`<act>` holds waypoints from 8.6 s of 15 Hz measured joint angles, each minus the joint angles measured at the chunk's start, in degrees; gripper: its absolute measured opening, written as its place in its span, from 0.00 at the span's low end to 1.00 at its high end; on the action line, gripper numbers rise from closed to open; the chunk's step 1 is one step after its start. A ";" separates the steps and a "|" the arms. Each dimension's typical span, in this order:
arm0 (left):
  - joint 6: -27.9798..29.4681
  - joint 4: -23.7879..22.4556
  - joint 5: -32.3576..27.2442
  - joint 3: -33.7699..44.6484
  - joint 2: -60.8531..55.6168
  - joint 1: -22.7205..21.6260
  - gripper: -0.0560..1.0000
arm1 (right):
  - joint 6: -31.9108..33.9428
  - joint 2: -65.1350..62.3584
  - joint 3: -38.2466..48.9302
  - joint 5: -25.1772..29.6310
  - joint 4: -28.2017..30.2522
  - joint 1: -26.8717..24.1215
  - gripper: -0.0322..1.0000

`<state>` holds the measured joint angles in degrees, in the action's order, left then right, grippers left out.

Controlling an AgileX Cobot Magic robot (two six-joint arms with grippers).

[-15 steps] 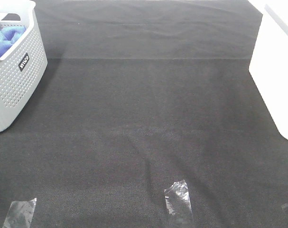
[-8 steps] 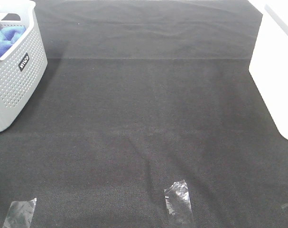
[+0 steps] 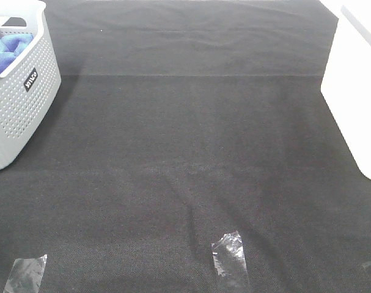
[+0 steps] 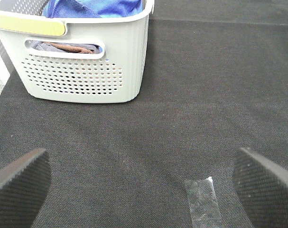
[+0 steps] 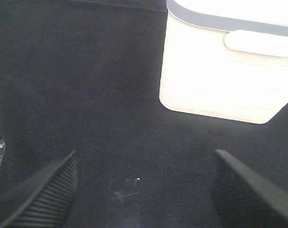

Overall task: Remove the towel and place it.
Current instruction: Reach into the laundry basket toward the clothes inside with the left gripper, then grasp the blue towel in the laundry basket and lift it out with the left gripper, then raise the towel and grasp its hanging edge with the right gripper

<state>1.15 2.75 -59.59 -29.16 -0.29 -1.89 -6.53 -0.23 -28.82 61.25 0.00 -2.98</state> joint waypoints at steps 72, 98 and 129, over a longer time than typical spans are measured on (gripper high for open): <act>-63.48 -24.47 -1.95 -86.75 133.10 -3.95 0.47 | 0.00 0.00 0.00 -0.06 0.00 0.00 0.77; -49.73 -17.99 -2.81 -86.80 107.49 -4.98 0.05 | 0.00 0.00 0.00 -0.06 0.00 0.00 0.77; -47.78 -21.43 2.64 -91.85 94.02 45.26 0.05 | -103.88 92.36 -20.51 4.47 -87.89 6.88 0.77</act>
<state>-46.64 -18.68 -56.95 -121.01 93.74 43.37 -110.41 92.13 -49.33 65.72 -87.89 3.90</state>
